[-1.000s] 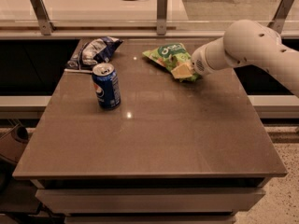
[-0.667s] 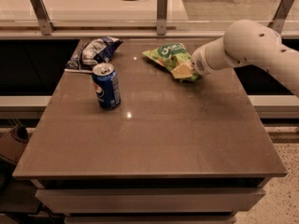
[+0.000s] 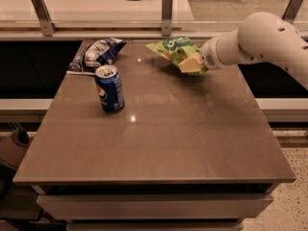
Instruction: Pick green rice chip bag
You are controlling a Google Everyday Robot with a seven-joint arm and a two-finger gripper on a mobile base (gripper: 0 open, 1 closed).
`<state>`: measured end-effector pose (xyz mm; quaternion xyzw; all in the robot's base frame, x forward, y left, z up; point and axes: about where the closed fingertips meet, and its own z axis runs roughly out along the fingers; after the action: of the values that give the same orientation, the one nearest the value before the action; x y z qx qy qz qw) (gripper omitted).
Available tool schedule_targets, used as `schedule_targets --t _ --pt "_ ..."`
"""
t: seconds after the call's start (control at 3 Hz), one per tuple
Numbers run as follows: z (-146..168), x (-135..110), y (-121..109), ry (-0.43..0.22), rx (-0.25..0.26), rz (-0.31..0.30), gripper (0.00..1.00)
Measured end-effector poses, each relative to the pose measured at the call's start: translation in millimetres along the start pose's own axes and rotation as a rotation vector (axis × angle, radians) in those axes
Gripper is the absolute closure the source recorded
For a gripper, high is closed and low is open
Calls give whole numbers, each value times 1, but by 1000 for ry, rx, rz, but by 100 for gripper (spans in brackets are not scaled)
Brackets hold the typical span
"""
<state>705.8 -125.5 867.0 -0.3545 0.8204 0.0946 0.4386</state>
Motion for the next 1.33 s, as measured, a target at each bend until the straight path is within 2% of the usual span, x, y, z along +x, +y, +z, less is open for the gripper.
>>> schedule_targets --t 0.67,1.33 --pt "-13 -23 -2 -79 -15 -27 100" --pt "-28 -54 1 -125 -6 -91 100"
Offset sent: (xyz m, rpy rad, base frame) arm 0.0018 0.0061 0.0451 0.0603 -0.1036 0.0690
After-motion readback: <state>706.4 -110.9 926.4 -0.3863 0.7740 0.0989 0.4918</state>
